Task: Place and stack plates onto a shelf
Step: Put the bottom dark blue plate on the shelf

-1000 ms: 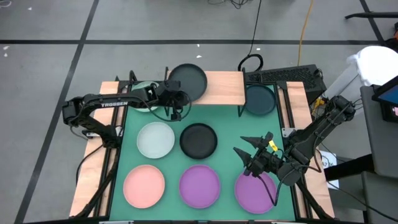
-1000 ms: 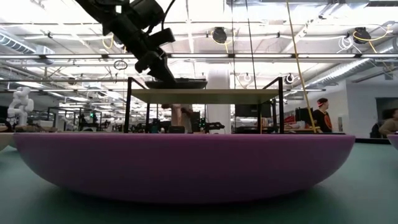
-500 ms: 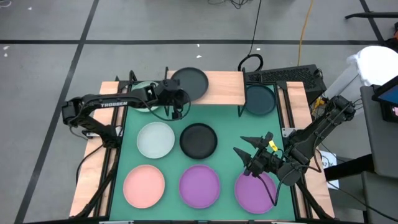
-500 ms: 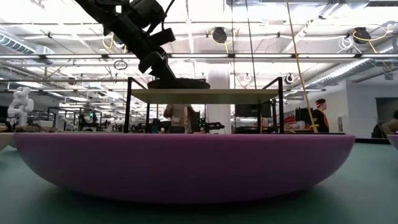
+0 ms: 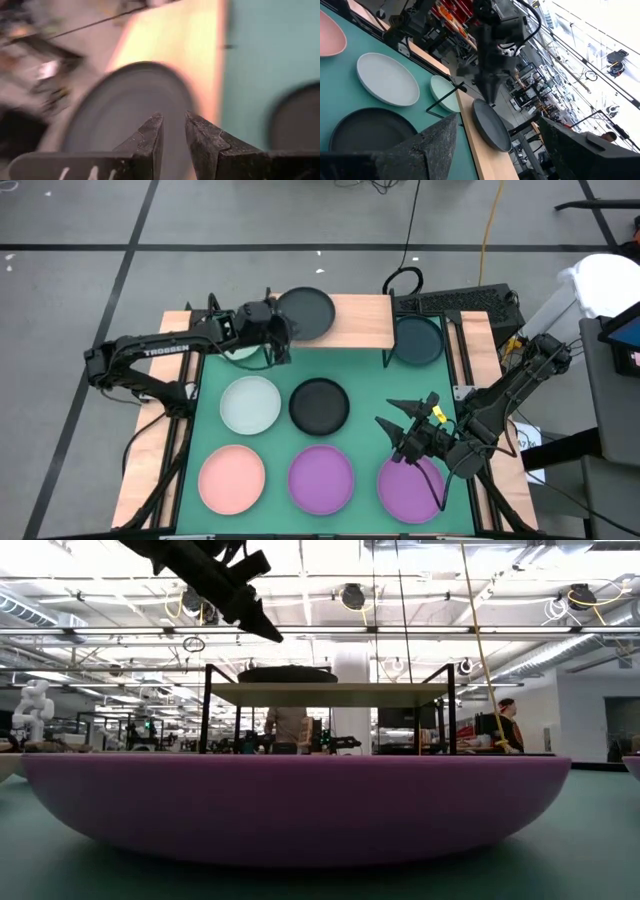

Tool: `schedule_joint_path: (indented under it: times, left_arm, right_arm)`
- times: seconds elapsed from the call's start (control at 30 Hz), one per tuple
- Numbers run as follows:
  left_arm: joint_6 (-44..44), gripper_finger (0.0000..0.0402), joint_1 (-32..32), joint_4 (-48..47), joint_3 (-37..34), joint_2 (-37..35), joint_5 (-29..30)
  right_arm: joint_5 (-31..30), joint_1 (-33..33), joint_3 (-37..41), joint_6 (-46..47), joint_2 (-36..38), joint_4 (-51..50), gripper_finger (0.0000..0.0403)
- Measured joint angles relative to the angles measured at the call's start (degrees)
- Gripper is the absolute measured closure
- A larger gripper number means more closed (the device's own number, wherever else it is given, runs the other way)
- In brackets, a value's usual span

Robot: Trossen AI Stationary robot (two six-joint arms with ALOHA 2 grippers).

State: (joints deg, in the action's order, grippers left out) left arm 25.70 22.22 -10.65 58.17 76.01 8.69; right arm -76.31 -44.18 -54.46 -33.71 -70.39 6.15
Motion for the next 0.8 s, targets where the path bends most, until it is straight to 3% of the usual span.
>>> schedule_joint_path:
  times: [0.1,0.37,0.8]
  left_arm:
    - [-0.19,0.0315,1.53,3.07,0.03,1.22,5.06]
    - [0.0,0.0316,3.67,1.44,0.02,6.07,1.74]
    - [0.7,0.0316,3.41,-1.67,0.04,5.82,-0.64]
  right_arm:
    - [0.02,0.02,0.0,0.02,0.0,0.02,0.0145]
    - [0.0,0.24,0.0,0.02,0.0,0.46,0.0145]
    - [0.04,0.24,0.0,-0.09,0.0,0.46,0.0145]
